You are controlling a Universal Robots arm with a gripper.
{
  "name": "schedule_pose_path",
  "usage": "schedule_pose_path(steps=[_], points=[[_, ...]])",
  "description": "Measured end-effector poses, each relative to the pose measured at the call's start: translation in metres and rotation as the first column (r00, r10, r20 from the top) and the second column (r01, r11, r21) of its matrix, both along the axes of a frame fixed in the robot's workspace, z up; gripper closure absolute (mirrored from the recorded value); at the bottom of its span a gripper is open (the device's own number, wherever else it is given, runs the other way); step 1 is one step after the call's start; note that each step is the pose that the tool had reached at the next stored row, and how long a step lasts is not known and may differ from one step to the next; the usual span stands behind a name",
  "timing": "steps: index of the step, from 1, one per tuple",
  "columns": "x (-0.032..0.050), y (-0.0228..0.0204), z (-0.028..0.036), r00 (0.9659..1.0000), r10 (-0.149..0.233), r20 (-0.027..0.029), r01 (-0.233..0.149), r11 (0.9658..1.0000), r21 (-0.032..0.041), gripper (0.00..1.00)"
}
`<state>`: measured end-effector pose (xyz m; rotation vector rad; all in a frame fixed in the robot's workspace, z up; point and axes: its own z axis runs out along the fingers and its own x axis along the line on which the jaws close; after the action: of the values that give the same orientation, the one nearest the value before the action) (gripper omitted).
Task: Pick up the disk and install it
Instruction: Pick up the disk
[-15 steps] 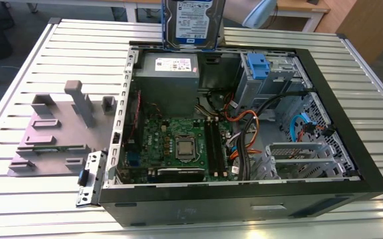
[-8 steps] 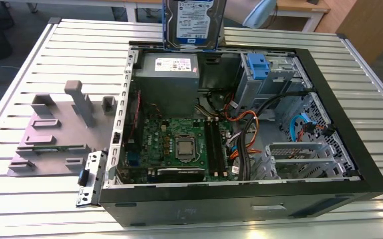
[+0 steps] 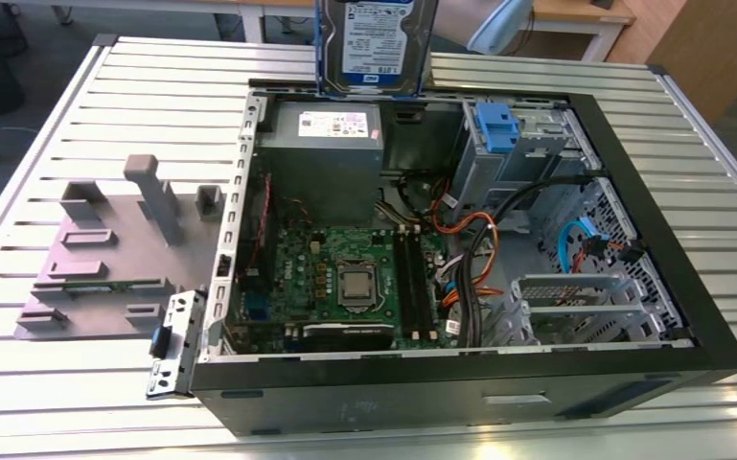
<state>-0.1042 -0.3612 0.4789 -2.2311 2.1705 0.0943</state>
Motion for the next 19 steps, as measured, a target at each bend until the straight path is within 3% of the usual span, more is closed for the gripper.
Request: schedule_pose_path(steps=[19], points=[[0.0061, 0.0, 0.0, 1.0, 0.0, 0.0, 0.0, 1.0, 0.0, 0.63]])
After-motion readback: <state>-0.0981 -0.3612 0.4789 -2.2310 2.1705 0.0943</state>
